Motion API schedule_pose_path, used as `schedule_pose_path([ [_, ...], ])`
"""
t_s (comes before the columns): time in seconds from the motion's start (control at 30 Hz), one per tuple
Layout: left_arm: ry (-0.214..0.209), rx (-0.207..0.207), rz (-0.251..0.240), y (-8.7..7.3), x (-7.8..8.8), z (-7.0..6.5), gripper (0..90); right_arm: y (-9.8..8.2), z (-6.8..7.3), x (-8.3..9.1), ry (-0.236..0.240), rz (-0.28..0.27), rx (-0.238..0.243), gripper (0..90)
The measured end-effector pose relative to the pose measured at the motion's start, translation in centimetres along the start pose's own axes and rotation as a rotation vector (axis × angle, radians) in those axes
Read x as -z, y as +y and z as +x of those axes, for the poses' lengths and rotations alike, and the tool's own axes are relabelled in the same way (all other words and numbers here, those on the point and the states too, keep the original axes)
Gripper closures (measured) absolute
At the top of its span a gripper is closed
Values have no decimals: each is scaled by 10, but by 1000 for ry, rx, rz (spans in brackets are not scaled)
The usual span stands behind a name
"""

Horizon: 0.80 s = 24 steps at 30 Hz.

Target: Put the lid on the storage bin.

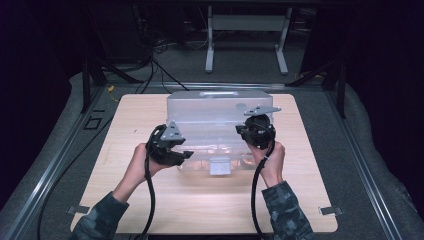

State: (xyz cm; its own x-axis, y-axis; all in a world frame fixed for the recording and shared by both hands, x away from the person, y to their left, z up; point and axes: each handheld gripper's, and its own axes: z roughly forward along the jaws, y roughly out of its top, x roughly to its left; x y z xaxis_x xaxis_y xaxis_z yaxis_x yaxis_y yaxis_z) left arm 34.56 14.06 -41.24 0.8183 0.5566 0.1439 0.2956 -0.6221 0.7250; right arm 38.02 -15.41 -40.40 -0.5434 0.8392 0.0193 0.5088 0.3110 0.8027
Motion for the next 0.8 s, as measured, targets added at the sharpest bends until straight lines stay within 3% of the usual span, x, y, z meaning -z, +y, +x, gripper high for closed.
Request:
schedule_pose_path([
  [0.17,19,55,-29,-22,23,4,337,-8,2,5,-16,11,-11,891],
  [0.33,53,131,-15,-50,31,15,300,-17,-1,9,-14,10,-31,885],
  [0.53,63,215,20,-85,24,26,261,-28,-1,12,-10,24,-43,877],
  [0.8,65,280,40,-107,10,28,153,-35,0,17,2,21,-54,868],
])
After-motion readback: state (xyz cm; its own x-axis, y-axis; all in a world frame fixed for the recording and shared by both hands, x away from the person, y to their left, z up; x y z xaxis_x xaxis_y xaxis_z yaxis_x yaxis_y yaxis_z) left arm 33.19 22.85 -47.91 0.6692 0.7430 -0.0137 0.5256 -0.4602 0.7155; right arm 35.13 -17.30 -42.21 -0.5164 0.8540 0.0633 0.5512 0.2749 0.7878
